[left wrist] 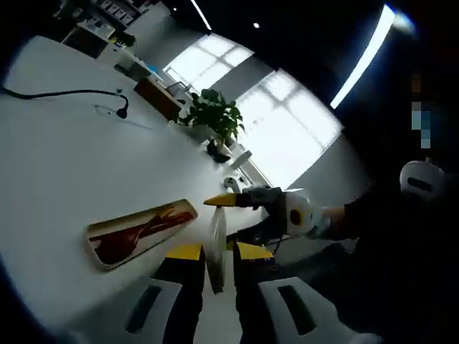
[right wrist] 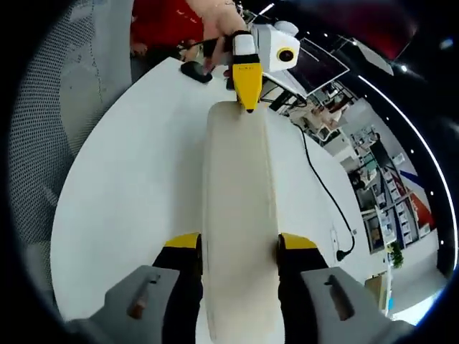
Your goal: Arrange the utensils inside the cutlery case until each visible utensil rests in its matching compartment.
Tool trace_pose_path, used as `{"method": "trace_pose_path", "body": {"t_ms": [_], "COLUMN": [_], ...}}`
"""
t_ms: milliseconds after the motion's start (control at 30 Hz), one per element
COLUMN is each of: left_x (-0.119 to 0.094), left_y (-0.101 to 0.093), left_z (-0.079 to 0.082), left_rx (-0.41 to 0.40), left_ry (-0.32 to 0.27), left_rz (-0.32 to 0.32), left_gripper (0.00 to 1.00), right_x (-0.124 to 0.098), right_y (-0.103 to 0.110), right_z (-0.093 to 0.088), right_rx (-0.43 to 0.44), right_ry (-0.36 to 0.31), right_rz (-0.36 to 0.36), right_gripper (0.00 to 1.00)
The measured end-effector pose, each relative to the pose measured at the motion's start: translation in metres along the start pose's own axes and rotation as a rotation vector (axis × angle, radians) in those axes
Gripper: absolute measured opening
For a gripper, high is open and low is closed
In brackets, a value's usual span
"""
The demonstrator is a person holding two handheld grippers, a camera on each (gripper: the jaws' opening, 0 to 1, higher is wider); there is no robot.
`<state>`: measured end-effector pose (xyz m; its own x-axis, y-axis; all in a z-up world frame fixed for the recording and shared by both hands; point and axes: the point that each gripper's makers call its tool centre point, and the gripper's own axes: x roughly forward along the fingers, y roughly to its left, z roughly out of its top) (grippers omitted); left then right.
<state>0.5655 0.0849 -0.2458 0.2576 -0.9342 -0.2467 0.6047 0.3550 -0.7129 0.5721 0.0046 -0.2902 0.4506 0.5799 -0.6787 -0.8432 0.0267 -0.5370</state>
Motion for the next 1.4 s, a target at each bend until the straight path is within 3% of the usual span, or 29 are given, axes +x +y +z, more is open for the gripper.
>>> {"method": "trace_pose_path", "body": {"t_ms": [100, 167, 267, 333, 433, 467, 700, 767, 800, 867, 933, 1000, 1133, 1200, 1300, 1400], "left_x": [-0.002, -0.003, -0.001, 0.001, 0.001, 0.001, 0.003, 0.0, -0.004, -0.008, -0.013, -0.017, -0.026, -0.026, -0.018, -0.01], "left_y": [0.028, 0.036, 0.055, 0.062, 0.076, 0.079, 0.092, 0.098, 0.104, 0.104, 0.104, 0.105, 0.105, 0.105, 0.101, 0.097], "left_z": [0.011, 0.013, 0.019, 0.02, 0.02, 0.015, 0.012, 0.012, 0.009, 0.011, 0.011, 0.01, -0.001, -0.01, -0.02, -0.026], "left_rx": [-0.021, -0.043, 0.011, -0.057, -0.091, -0.105, -0.135, -0.119, -0.073, -0.016, -0.04, -0.045, -0.011, -0.003, 0.022, 0.066], "left_ry": [-0.062, -0.07, -0.103, -0.132, -0.14, -0.116, -0.104, -0.103, -0.081, -0.081, -0.096, -0.101, -0.059, -0.022, 0.029, 0.074], "left_rz": [0.098, 0.113, 0.193, 0.204, 0.243, 0.26, 0.295, 0.326, 0.364, 0.379, 0.38, 0.387, 0.416, 0.416, 0.394, 0.383], "left_gripper": [0.14, 0.12, 0.14, 0.13, 0.13, 0.14, 0.15, 0.16, 0.18, 0.23, 0.27, 0.27, 0.29, 0.35, 0.39, 0.39], "right_x": [0.014, 0.023, 0.034, 0.042, 0.049, 0.051, 0.064, 0.067, 0.068, 0.071, 0.073, 0.074, 0.074, 0.074, 0.075, 0.077], "right_y": [-0.011, -0.017, -0.019, -0.02, -0.016, -0.008, -0.011, -0.01, -0.009, -0.006, -0.004, -0.003, -0.004, -0.003, -0.001, -0.003], "right_z": [-0.001, -0.003, -0.008, -0.012, -0.014, -0.016, -0.023, -0.021, -0.021, -0.025, -0.026, -0.024, -0.025, -0.025, -0.025, -0.024], "right_rx": [0.031, 0.043, 0.087, 0.108, 0.167, 0.214, 0.201, 0.219, 0.212, 0.178, 0.178, 0.232, 0.252, 0.257, 0.326, 0.324], "right_ry": [0.004, 0.008, 0.024, 0.029, 0.02, 0.028, 0.069, 0.064, 0.066, 0.086, 0.086, 0.075, 0.08, 0.083, 0.084, 0.089], "right_rz": [0.023, 0.036, 0.081, 0.112, 0.173, 0.24, 0.31, 0.335, 0.337, 0.356, 0.361, 0.376, 0.411, 0.426, 0.474, 0.482], "right_gripper": [0.4, 0.4, 0.39, 0.39, 0.39, 0.39, 0.4, 0.4, 0.4, 0.4, 0.4, 0.4, 0.4, 0.4, 0.4, 0.4]}}
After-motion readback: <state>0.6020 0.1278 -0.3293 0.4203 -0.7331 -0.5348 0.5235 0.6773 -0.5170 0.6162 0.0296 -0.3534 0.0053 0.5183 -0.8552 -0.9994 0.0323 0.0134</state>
